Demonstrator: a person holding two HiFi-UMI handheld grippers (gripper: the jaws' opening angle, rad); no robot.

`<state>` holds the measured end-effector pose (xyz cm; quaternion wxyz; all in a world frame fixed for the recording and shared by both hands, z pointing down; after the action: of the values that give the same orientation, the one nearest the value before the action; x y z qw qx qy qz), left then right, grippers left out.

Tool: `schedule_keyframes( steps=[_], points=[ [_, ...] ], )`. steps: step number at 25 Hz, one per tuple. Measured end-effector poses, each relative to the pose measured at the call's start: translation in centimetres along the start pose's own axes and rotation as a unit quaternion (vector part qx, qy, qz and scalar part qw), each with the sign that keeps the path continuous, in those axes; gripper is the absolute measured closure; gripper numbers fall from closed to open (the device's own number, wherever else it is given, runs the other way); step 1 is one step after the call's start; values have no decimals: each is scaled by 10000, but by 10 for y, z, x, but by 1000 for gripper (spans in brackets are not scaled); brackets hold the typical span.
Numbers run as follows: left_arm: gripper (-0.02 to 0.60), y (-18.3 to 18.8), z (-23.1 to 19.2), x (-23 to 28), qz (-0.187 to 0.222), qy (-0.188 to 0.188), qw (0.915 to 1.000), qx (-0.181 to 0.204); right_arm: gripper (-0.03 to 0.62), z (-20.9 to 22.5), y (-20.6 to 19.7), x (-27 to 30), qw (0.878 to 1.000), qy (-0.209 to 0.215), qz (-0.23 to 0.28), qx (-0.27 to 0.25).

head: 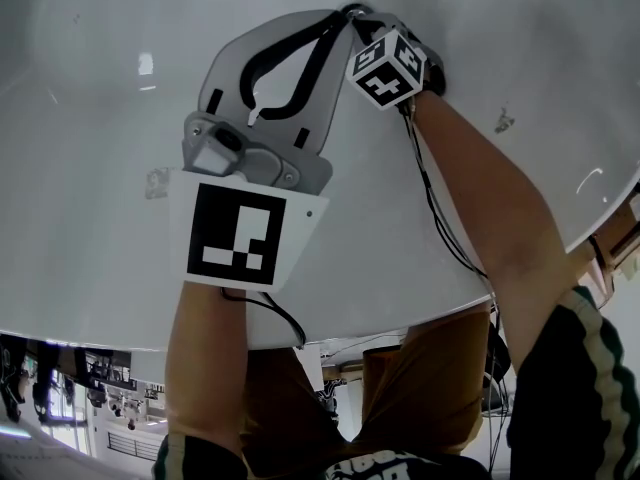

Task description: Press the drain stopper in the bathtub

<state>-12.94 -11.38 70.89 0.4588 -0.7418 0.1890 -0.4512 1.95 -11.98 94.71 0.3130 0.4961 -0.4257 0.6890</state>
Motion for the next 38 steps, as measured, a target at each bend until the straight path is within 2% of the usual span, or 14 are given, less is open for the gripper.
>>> schedule_keyframes(
  steps=[3,7,11,18,23,33,38],
  points=[
    [574,2,3,3,45,-61,10000,19,579,0,-1,10,9991,-258,-219,-274],
    [574,2,5,3,81,-102,9999,49,579,0,-4,11,9989,-130,-303,-333],
    [574,1,1,1,27,1,10000,74,579,-1,3,4,9997,0,-216,-87],
    [574,0,0,1,-24,69,9999,117,579,-7,3,-8,9996,-47,-123,-267],
    [574,1,7,-3,-145,120,9998,41,579,-7,1,-13,9997,56,-239,59],
    [574,35,18,-15,-97,10,9998,149,579,-8,30,-70,9999,14,132,57],
    [574,55,28,-29,-113,163,9998,11,579,-9,36,-108,9993,-41,226,284]
  ],
)
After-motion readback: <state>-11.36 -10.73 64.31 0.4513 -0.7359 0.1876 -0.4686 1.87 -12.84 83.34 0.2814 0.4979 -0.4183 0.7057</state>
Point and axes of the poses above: the fingertips, and each gripper's own axes: x forward along the fingers, z to its right, y out of its top, the point moved 10 cm from there along -x, backward along the fingers, and after that the axes turned 5 degrees about y, right-handed, at the moved point
